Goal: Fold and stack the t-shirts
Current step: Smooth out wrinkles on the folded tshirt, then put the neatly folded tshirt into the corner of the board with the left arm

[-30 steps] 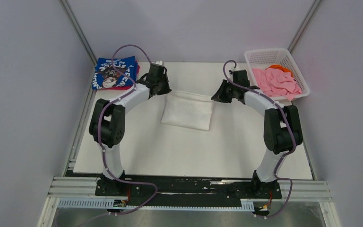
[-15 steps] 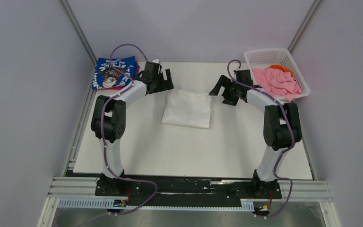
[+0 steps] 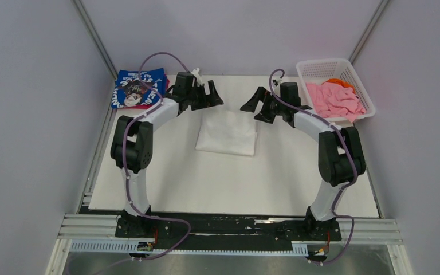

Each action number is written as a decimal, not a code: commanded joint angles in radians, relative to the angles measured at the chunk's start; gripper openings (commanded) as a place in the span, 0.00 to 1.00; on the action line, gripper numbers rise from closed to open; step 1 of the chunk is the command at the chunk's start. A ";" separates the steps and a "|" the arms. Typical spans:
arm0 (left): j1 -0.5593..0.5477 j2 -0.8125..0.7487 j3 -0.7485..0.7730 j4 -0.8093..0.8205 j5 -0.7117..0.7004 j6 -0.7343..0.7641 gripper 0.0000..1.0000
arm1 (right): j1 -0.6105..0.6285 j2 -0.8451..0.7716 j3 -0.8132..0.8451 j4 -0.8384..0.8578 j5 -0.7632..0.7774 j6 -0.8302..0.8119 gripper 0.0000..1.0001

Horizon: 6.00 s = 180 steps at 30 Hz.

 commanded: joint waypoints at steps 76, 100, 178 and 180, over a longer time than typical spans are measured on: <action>-0.164 0.282 0.399 -0.483 -1.153 0.422 0.00 | 0.016 -1.067 -0.724 -0.041 0.639 -0.186 1.00; 0.098 0.280 0.577 0.062 -1.190 1.201 0.00 | 0.016 -1.012 -0.693 -0.064 0.782 -0.173 1.00; 0.440 0.459 0.840 -0.076 -0.784 0.689 1.00 | 0.016 -0.834 -0.648 -0.114 0.958 -0.149 1.00; 0.425 0.441 0.827 -0.132 -0.760 0.612 1.00 | 0.017 -0.839 -0.648 -0.115 0.944 -0.145 1.00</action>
